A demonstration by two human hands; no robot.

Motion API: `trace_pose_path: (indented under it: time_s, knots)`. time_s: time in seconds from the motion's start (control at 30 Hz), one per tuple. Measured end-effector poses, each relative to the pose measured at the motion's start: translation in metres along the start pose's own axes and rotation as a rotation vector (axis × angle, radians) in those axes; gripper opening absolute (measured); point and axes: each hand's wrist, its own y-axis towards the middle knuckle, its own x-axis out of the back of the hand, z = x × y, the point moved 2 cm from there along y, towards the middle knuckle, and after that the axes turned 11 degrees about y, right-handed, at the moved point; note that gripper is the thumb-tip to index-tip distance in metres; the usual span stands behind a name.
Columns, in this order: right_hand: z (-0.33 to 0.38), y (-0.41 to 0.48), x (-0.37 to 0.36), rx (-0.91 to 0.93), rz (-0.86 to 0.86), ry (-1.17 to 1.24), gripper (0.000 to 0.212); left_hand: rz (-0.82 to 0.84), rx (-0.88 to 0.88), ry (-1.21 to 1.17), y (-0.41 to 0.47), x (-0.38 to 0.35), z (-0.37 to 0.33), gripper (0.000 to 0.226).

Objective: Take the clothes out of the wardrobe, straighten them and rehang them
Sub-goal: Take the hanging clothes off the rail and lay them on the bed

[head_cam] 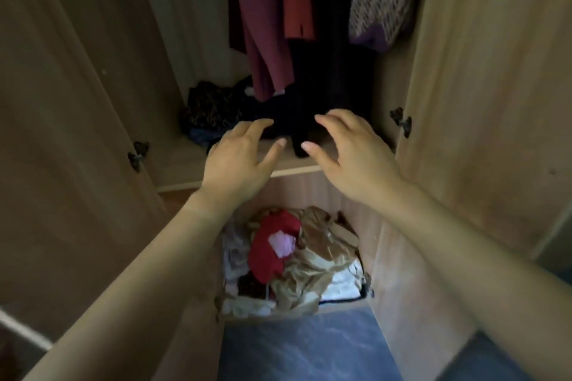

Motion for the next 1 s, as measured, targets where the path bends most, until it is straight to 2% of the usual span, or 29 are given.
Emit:
trace_pose_path:
  time_s: [0.33, 0.43, 0.6, 0.77, 1.0]
  knots:
    - [-0.021, 0.290, 0.014, 0.312, -0.208, 0.003, 0.057, -0.280, 0.001, 0.027, 0.234, 0.048, 0.065, 0.060]
    - [-0.017, 0.372, 0.024, 0.368, -0.291, 0.030, 0.058, -0.347, 0.016, 0.070, 0.290, 0.061, 0.085, 0.065]
    - [0.009, 0.482, 0.048, 0.420, -0.450, 0.029, 0.059, -0.427, 0.033, 0.097, 0.365, 0.077, 0.122, 0.053]
    - [0.023, 0.557, 0.062, 0.426, -0.586, -0.079, 0.062, -0.552, -0.021, 0.025, 0.439, 0.097, 0.148, 0.048]
    - [-0.019, 0.583, 0.057, 0.435, -0.684, -0.360, 0.062, -0.618, -0.226, -0.109, 0.553, 0.105, 0.162, 0.046]
